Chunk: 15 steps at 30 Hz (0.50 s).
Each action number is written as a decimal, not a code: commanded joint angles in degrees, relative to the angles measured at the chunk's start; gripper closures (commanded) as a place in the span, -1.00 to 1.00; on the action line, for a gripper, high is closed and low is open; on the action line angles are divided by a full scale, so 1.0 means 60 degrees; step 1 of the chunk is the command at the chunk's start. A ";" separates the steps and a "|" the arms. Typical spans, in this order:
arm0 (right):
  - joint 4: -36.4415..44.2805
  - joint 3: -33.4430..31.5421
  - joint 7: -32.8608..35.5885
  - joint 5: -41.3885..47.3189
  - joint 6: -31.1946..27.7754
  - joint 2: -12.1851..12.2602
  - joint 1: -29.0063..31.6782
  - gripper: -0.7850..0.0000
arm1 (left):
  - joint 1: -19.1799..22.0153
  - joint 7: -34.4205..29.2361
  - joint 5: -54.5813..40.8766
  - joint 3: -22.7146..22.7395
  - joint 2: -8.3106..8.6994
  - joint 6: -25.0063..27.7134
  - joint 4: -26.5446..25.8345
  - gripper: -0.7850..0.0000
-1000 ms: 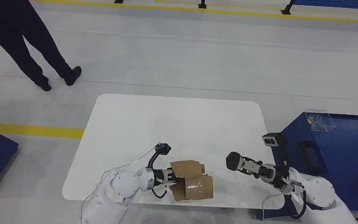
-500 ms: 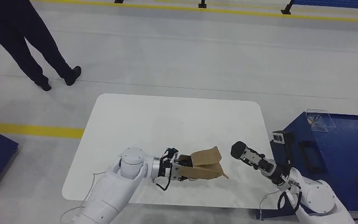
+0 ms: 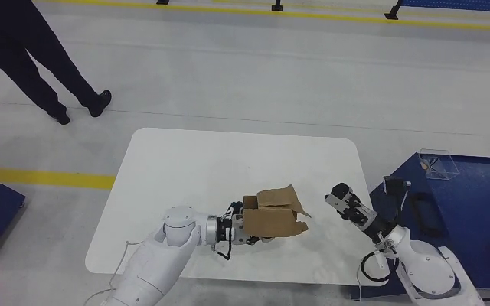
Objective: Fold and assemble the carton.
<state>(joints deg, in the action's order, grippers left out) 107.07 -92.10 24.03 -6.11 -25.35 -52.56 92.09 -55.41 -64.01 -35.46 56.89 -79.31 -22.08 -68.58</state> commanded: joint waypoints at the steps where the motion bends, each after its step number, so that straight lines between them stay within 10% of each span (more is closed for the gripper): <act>1: -0.0084 0.0141 -0.0278 -0.0675 0.0247 -0.0030 0.0020 -1.00 | -0.0080 0.0075 0.0003 0.0048 0.0019 0.0386 -0.0117 1.00; 15: -0.0977 0.2099 0.0159 -0.2931 0.1237 -0.0260 -0.0974 -1.00 | -0.0771 0.0423 0.0395 0.0398 0.0252 0.1531 -0.1161 1.00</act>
<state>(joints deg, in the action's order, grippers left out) 101.41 -80.19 24.76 -23.19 -17.98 -54.04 86.62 -59.85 -61.67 -33.08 59.26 -77.86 -12.81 -75.35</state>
